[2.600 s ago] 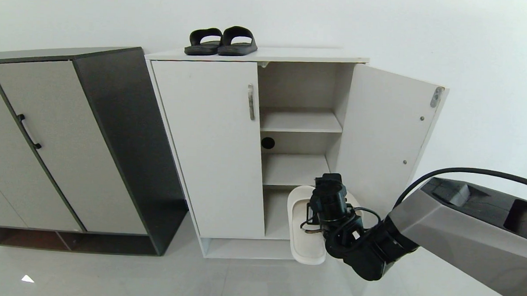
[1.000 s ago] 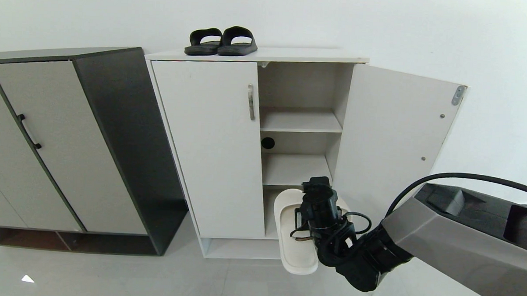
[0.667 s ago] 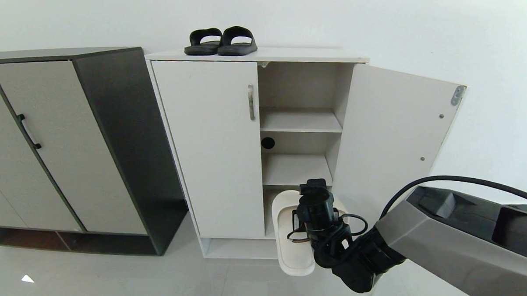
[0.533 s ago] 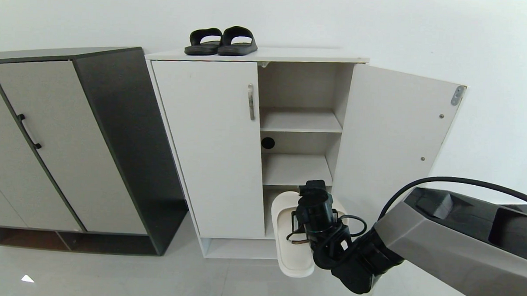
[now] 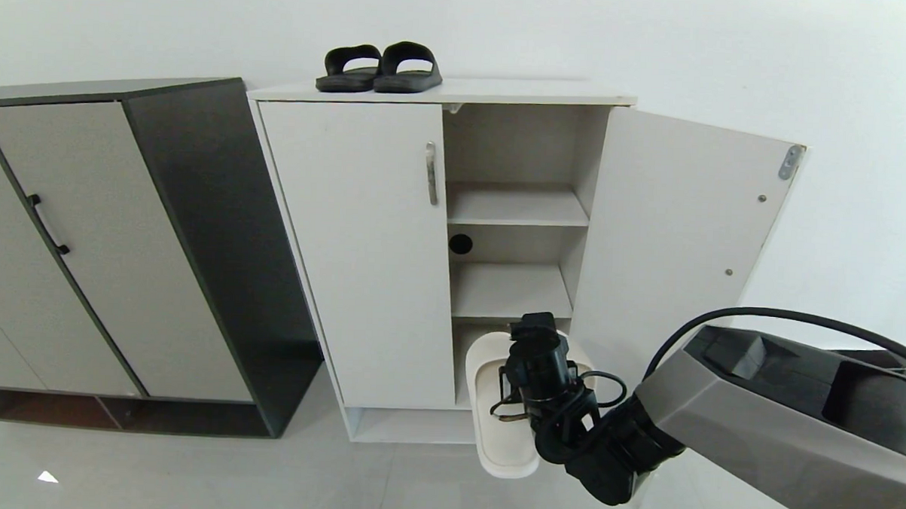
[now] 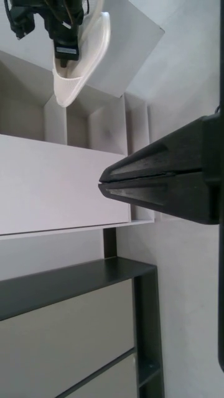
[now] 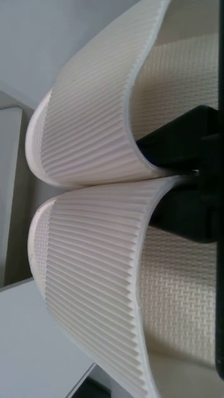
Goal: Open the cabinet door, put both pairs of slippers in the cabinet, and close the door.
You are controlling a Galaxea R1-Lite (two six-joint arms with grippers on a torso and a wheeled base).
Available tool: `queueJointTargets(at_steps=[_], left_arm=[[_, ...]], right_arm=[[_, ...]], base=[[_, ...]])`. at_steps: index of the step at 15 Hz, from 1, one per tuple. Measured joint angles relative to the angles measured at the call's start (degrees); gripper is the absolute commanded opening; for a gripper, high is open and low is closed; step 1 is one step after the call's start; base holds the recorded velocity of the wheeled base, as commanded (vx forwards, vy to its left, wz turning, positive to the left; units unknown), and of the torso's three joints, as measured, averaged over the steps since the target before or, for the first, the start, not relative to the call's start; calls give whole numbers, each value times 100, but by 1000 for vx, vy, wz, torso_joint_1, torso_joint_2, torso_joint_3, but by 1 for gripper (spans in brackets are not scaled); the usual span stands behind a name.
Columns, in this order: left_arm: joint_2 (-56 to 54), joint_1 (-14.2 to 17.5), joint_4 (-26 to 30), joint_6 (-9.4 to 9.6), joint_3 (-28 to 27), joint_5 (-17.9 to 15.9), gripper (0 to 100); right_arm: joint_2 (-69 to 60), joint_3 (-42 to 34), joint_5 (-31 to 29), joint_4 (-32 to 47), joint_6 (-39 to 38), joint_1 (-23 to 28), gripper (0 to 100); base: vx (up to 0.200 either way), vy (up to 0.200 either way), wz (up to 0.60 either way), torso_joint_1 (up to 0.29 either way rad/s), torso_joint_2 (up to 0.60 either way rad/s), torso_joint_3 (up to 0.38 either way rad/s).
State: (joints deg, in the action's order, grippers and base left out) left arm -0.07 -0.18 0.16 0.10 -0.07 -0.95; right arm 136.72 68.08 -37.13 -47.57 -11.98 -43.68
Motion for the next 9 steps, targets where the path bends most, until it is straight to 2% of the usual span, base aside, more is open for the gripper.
queueJointTargets(at_steps=[6, 9], left_arm=[[0, 0, -2, 0, 0, 5, 0], [0, 0, -6, 0, 7, 6, 0]], right_arm=[[140, 245, -99, -62, 85, 2, 0], [-67, 52, -274, -701, 451, -50, 0]], base=[[0, 0, 0, 4, 3, -187], [0, 0, 0, 7, 2, -203]])
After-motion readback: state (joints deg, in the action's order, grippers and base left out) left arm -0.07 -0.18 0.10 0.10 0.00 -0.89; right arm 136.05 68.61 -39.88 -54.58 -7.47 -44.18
